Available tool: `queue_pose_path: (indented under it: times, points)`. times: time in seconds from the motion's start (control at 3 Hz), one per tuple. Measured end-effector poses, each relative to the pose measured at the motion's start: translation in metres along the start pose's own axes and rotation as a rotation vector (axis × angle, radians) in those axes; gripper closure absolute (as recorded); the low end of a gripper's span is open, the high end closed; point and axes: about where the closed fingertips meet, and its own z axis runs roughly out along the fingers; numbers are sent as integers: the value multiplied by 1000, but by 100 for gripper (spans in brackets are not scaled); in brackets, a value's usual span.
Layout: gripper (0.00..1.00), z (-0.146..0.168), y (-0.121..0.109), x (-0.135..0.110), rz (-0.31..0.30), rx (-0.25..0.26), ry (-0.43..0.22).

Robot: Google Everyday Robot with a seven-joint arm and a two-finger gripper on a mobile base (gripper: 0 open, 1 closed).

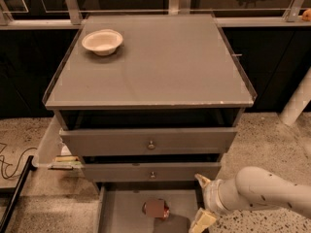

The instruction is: Pick coke can from bottom drawer and place on counter

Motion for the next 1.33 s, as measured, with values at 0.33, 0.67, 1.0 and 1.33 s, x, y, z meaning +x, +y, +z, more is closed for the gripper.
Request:
queue_pose_path:
  times: [0.33, 0.67, 1.0, 1.33]
  points:
    - [0, 0, 0, 0, 0, 0, 0]
    - [0, 22, -3, 9, 35, -14, -35]
    - [0, 64, -16, 34, 70, 4, -99]
    - [0, 108, -27, 57, 72, 39, -184]
